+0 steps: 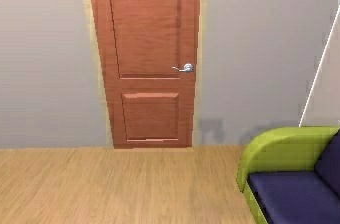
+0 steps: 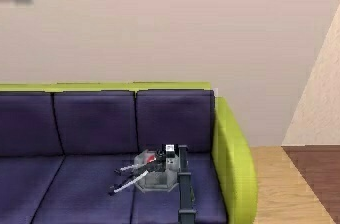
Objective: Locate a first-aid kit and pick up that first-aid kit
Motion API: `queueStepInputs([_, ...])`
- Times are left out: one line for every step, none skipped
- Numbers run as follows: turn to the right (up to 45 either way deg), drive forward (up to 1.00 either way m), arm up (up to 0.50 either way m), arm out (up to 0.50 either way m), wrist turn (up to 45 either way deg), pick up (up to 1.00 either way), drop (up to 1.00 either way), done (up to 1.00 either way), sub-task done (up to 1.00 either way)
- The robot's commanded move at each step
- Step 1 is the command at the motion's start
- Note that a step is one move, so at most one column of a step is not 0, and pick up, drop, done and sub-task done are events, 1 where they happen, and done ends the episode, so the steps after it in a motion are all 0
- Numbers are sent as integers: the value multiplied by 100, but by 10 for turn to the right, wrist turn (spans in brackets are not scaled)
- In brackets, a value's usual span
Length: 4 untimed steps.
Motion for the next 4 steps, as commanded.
queueStepInputs([0,0,0,0,450,0,0,0,0])
queueStepInputs([0,0,0,0,150,0,0,0,0])
queueStepInputs([0,0,-30,0,0,0,0,0,0])
queueStepInputs([0,0,0,0,0,100,0,0,0])
